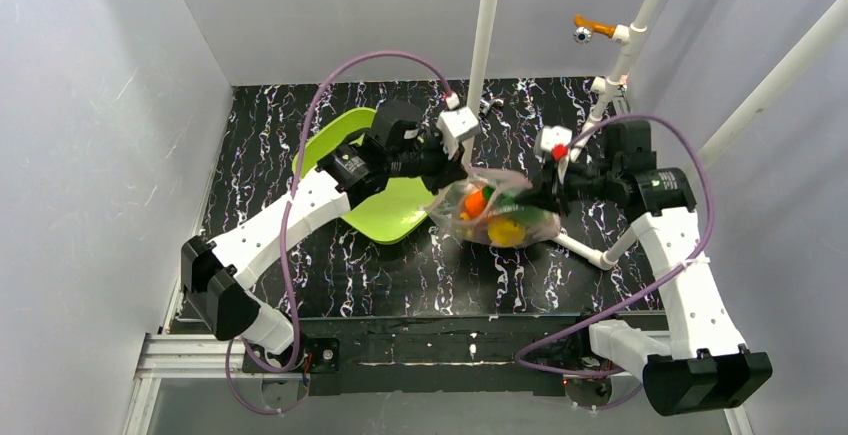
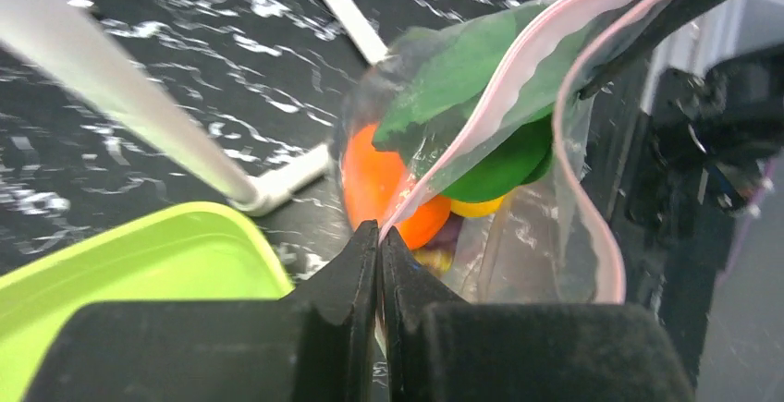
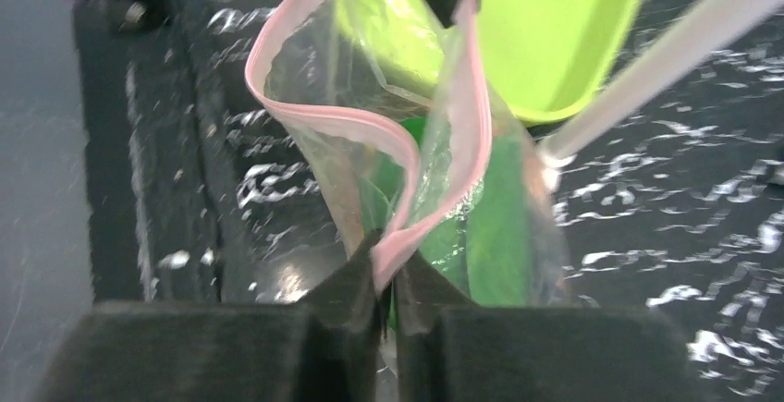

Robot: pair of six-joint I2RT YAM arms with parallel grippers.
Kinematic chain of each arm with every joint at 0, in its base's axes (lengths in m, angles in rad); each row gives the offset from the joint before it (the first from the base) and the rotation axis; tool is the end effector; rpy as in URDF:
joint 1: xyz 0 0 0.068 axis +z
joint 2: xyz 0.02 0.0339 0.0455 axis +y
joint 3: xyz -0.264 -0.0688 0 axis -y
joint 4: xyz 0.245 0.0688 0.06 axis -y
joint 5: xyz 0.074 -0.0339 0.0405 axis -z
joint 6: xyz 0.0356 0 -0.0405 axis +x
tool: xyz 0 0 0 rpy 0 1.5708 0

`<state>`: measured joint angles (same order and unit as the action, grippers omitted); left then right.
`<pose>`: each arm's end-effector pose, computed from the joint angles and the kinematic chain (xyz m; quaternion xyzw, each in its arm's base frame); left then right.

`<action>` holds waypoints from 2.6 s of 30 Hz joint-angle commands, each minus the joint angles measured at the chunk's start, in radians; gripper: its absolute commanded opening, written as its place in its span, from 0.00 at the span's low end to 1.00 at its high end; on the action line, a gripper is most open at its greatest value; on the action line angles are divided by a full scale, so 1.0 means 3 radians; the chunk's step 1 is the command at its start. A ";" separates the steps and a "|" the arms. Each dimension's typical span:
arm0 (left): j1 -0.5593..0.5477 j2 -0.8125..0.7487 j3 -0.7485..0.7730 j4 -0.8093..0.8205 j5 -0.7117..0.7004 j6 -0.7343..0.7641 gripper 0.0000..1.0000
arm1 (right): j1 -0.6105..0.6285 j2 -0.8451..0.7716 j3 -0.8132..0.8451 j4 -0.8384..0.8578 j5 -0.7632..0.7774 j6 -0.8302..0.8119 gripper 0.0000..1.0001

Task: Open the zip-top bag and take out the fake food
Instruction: Open the zipper of the food storage bag at the center of the board, then pick up the fake vegetable from the zipper food storage bag.

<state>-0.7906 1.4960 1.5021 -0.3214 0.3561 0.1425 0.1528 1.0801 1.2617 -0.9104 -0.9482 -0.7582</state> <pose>0.2352 -0.2554 0.4050 0.4512 0.6646 -0.3199 0.5023 0.1897 0.0585 0.3865 -0.5248 0.6471 0.2893 0.4713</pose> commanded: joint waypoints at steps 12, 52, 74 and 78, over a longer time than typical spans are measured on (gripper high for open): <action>0.0011 -0.0527 -0.1017 0.0390 0.0801 -0.0202 0.00 | 0.0028 -0.0368 -0.0169 -0.2223 -0.0482 -0.1788 0.98; -0.0090 -0.0092 -0.0533 0.0658 0.0644 -0.0872 0.00 | 0.1049 0.0378 0.0169 0.0571 0.1084 0.2281 0.51; -0.0086 -0.1104 -0.1380 0.0689 -0.0261 -0.1323 0.64 | 0.1132 0.0443 0.0018 0.0641 0.0904 0.2078 0.01; -0.0081 -0.1456 -0.1598 0.0678 -0.0306 -0.1741 0.77 | 0.1137 0.0447 -0.0025 0.0679 0.0772 0.2064 0.01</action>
<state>-0.8181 1.1591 1.0687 -0.1207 0.3099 -0.2539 0.4931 1.2201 1.2705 -0.7540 -0.6666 -0.1200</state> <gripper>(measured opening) 0.744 0.033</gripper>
